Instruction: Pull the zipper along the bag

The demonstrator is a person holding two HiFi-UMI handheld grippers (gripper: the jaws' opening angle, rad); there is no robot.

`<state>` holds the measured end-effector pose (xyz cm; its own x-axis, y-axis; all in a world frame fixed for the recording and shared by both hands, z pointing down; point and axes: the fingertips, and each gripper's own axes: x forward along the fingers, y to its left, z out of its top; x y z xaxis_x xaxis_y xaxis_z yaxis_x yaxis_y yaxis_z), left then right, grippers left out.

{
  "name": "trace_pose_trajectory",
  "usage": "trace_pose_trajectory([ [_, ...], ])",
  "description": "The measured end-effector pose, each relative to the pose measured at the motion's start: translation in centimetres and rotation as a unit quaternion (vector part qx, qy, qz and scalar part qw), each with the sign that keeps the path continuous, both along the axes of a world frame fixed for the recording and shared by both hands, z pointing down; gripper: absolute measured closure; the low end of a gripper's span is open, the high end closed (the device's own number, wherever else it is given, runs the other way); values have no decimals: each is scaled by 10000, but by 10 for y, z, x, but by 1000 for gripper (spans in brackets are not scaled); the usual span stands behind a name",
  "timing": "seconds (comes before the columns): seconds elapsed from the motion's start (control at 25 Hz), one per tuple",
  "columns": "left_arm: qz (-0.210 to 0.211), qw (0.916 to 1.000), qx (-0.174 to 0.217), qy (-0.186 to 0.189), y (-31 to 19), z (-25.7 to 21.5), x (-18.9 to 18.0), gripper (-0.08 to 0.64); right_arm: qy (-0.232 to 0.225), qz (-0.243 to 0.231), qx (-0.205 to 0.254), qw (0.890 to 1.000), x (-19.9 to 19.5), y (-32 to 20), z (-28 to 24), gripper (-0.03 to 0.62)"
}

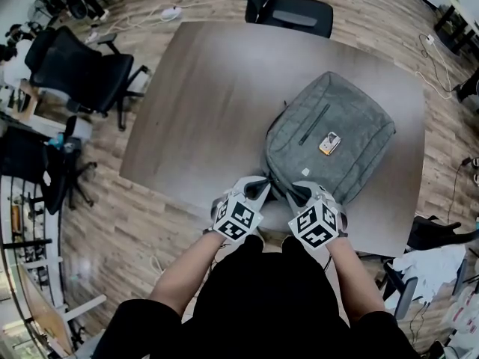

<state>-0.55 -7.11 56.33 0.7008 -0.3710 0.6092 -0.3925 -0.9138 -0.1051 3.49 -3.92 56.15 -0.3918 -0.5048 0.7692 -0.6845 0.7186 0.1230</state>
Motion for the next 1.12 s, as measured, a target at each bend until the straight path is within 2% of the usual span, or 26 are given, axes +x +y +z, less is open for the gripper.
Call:
trace_pose_trajectory([
  [0.44,-33,9995,-275,144,-12,1,-8,525,-107,-307,27,9995,11,13,-7,535],
  [0.64,194,9997,-111,-59,-6,3,-6,523,-22,-761,-94,9971,22,36,-4,546],
  [0.84,230,9993,-307,22,-6,12,0,523,130,-1254,-31,9920,45,58,-3,546],
  [0.96,303,9990,-336,-61,-10,16,5,523,186,-1514,22,9883,59,71,-4,546],
  [1.12,409,9983,-407,-41,-16,25,15,523,359,-1687,55,9850,83,83,-3,546],
])
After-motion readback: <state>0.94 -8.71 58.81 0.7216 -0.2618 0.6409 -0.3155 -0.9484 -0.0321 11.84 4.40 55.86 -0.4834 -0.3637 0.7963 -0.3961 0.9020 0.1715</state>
